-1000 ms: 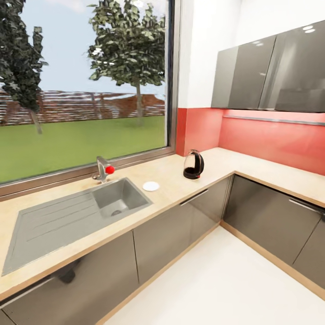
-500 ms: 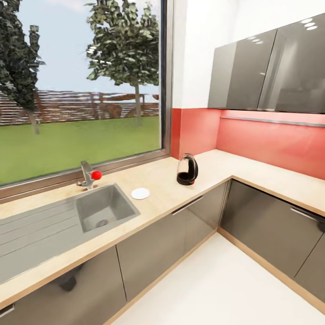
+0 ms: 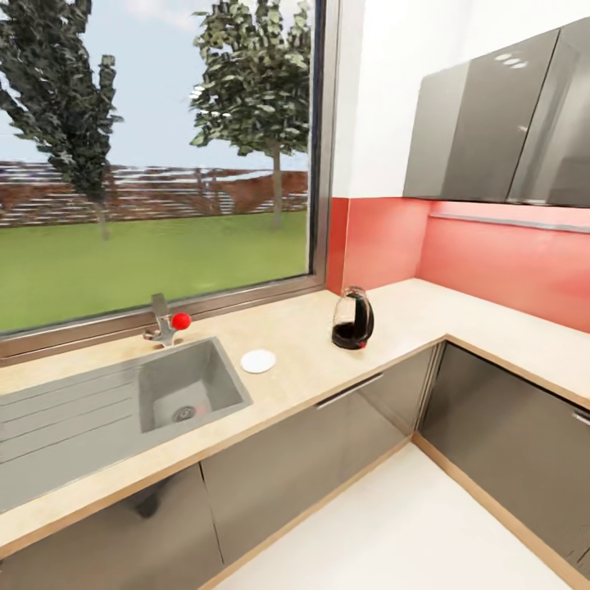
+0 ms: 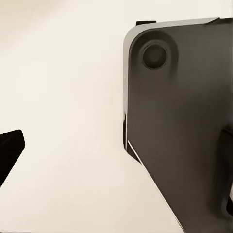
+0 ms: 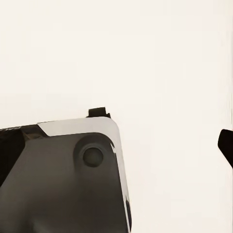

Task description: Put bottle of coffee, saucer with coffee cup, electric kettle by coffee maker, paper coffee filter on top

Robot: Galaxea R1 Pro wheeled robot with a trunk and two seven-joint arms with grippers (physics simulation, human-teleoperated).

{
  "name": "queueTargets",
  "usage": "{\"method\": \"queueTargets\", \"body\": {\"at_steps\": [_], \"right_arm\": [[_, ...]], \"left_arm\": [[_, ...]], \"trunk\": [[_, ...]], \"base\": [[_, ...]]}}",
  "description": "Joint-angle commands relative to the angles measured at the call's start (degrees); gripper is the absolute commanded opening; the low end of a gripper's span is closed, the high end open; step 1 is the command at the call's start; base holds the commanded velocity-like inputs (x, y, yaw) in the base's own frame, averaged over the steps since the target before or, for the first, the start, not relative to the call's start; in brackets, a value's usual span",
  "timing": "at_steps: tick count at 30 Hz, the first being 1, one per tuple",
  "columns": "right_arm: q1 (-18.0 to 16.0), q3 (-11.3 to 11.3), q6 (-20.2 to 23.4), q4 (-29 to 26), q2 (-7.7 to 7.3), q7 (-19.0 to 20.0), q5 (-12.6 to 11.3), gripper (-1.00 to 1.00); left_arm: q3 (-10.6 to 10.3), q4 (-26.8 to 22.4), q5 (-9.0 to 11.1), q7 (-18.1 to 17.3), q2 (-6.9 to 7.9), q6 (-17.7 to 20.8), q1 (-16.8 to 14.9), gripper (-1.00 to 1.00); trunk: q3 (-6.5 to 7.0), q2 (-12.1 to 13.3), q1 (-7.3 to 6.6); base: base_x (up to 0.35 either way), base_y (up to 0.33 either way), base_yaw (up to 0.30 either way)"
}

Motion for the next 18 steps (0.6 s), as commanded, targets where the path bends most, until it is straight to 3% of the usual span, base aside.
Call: {"method": "queueTargets", "body": {"at_steps": [1,18], "right_arm": [[-0.07,-0.46,-0.26,0.12,0.0,-0.07,0.53,1.0],[-0.07,-0.46,-0.26,0.12,0.02,-0.07,0.53,1.0]], "left_arm": [[0.37,-0.28,-0.57,-0.06,-0.06,0.44,0.05,1.0],[0.37,-0.3,-0.32,-0.06,-0.06,0.44,0.05,1.0]], "trunk": [[-0.1,-0.09,0.04],[-0.03,-0.09,0.04]], "base": [[0.164,-0.288,0.278],[0.126,-0.289,0.279]]}}
